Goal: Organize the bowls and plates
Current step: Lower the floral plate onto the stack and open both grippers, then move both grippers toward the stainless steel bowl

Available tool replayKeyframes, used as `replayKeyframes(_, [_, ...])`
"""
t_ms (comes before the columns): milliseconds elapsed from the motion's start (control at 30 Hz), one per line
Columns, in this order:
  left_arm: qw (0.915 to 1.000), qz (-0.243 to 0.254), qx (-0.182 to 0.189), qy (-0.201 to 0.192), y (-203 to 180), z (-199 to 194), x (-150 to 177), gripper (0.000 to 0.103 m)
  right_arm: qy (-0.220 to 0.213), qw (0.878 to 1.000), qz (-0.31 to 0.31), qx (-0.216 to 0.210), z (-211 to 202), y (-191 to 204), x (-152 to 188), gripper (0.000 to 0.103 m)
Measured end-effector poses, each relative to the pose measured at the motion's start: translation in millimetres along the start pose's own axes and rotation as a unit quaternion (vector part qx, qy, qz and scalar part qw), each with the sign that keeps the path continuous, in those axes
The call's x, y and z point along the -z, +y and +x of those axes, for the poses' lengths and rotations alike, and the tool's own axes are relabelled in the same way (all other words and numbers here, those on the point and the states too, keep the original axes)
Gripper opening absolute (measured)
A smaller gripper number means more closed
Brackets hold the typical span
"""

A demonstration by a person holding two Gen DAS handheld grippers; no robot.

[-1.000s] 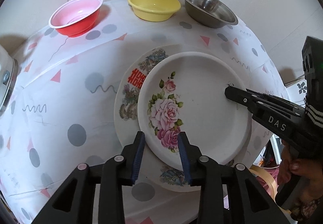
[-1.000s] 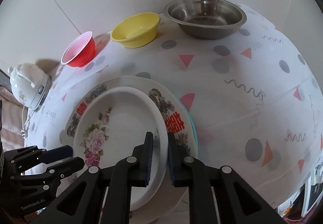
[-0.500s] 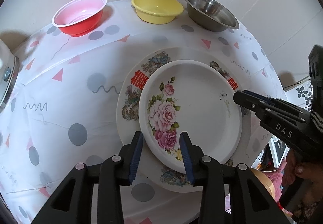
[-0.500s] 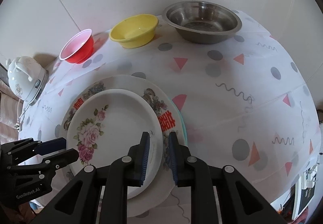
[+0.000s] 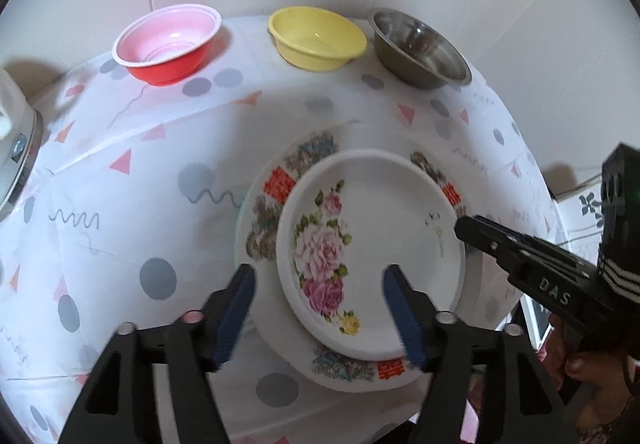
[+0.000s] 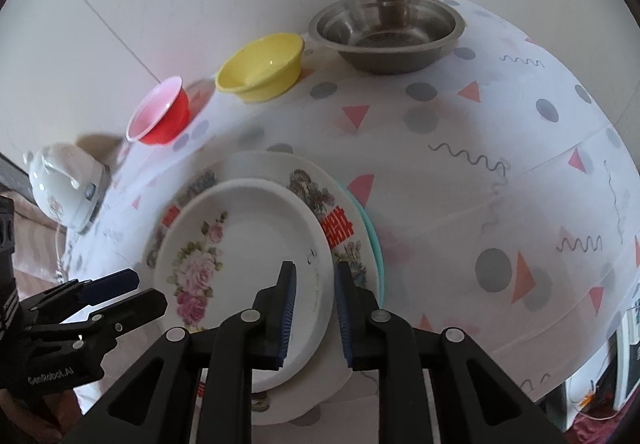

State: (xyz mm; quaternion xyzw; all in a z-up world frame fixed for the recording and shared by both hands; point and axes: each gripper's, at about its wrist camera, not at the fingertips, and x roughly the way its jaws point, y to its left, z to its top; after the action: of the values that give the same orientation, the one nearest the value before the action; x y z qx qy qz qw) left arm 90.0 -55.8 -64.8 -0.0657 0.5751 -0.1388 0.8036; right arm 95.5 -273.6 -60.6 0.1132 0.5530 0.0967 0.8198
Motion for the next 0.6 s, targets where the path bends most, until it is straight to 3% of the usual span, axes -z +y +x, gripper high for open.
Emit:
replayKeyframes(333, [0.9993,-0.036,-0.010,-0.010,14.0,-3.0,-29.6,0.082,-0.043,0.997,0.066,0.001,-9.8,-35.3,-29.2,0.033])
replayKeyframes(600, [0.9985,-0.040,-0.031,-0.019,17.6,-4.5,-54.4,0.084,-0.076,0.987,0.143,0.001,-3.7,-81.6,-80.1,0.037])
